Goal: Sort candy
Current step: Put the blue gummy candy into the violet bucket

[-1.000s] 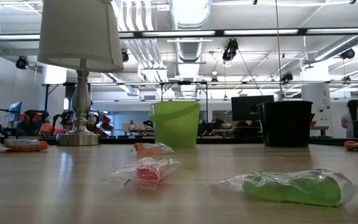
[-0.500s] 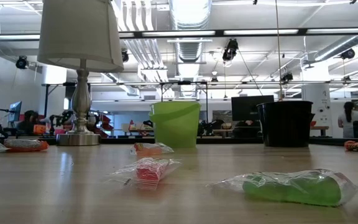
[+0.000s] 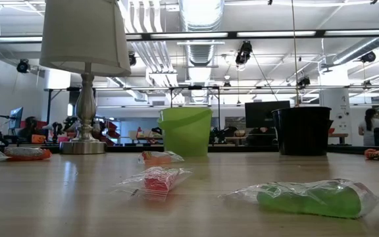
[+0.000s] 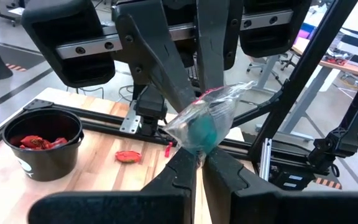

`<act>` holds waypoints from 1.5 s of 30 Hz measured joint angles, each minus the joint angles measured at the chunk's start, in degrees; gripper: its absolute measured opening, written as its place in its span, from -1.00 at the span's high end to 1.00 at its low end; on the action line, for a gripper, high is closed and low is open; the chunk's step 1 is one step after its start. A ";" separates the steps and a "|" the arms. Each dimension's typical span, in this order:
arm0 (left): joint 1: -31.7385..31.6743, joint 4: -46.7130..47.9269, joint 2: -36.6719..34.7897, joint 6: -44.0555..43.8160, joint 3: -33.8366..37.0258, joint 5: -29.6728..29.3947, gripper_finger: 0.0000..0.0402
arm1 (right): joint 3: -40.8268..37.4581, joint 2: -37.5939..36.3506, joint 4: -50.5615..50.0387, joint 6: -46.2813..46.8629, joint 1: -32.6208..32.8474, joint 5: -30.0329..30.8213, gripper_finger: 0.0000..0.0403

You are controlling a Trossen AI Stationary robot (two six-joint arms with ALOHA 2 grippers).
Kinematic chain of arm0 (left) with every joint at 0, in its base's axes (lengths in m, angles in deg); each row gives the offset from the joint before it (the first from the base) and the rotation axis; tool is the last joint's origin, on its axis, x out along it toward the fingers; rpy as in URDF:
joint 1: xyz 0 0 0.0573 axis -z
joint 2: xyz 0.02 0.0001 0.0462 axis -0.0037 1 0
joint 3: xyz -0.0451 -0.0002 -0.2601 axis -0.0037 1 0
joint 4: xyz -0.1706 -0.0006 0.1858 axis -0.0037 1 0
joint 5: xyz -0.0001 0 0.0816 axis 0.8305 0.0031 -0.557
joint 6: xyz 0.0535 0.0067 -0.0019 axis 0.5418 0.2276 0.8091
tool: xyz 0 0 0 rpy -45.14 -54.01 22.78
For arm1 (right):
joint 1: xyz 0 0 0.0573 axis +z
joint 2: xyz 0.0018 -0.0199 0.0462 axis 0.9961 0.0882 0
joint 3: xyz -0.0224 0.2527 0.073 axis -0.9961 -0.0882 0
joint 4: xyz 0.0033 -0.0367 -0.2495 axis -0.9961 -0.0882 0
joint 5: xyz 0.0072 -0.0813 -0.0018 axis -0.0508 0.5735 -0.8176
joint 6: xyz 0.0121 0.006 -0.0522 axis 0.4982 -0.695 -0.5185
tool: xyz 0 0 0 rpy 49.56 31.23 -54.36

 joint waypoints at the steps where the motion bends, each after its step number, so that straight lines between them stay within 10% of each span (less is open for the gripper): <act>1: -0.02 0.06 0.00 -0.01 0.00 -0.01 0.99 | 0.00 0.02 -0.05 0.14 0.00 0.03 0.81; 16: -0.04 8.54 -0.92 -2.28 -0.02 0.21 1.00 | -0.02 -0.90 -0.90 0.34 0.00 2.11 0.20; 31: 1.36 22.89 -4.03 -15.31 -0.07 17.59 1.00 | -0.02 -1.11 -7.92 0.16 -0.03 2.14 0.21; 45: 17.89 41.98 -10.70 -39.82 -0.07 27.06 1.00 | -0.02 -1.09 -12.80 -0.59 -0.03 2.57 0.23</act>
